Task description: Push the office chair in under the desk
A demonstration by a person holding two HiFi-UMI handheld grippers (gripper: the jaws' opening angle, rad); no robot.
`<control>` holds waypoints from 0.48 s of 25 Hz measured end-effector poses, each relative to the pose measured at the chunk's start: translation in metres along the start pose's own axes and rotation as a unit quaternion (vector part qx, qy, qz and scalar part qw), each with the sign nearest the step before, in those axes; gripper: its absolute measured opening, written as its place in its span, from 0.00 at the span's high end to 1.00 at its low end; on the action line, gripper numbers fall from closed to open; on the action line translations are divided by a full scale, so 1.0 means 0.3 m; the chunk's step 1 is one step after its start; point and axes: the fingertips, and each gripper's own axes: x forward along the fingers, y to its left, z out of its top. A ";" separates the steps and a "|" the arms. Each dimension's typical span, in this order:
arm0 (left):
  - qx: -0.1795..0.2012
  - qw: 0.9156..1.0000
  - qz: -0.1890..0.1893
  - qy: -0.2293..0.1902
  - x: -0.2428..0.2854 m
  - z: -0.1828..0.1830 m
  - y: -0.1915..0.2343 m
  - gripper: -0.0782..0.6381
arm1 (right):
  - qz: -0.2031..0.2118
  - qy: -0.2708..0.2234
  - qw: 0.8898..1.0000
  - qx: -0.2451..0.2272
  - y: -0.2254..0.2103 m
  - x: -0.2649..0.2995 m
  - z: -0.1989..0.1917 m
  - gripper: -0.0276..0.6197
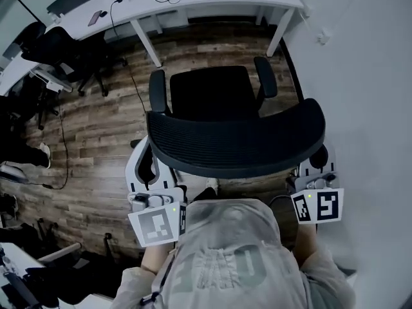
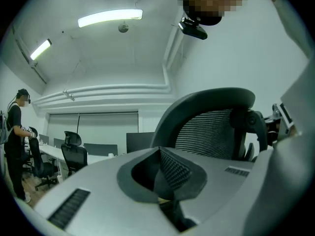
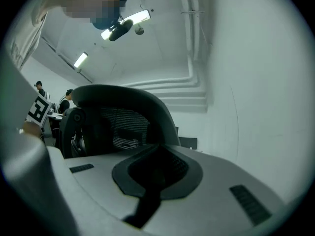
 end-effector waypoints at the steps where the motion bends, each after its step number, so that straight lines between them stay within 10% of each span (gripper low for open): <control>1: 0.002 1.000 -0.006 0.001 0.015 -0.003 0.012 0.87 | -0.006 0.004 1.000 -0.001 0.002 0.012 -0.004 0.93; 12: -0.022 1.000 -0.015 0.016 0.063 -0.042 0.023 0.87 | -0.024 0.021 0.999 0.004 -0.025 0.049 -0.053 0.93</control>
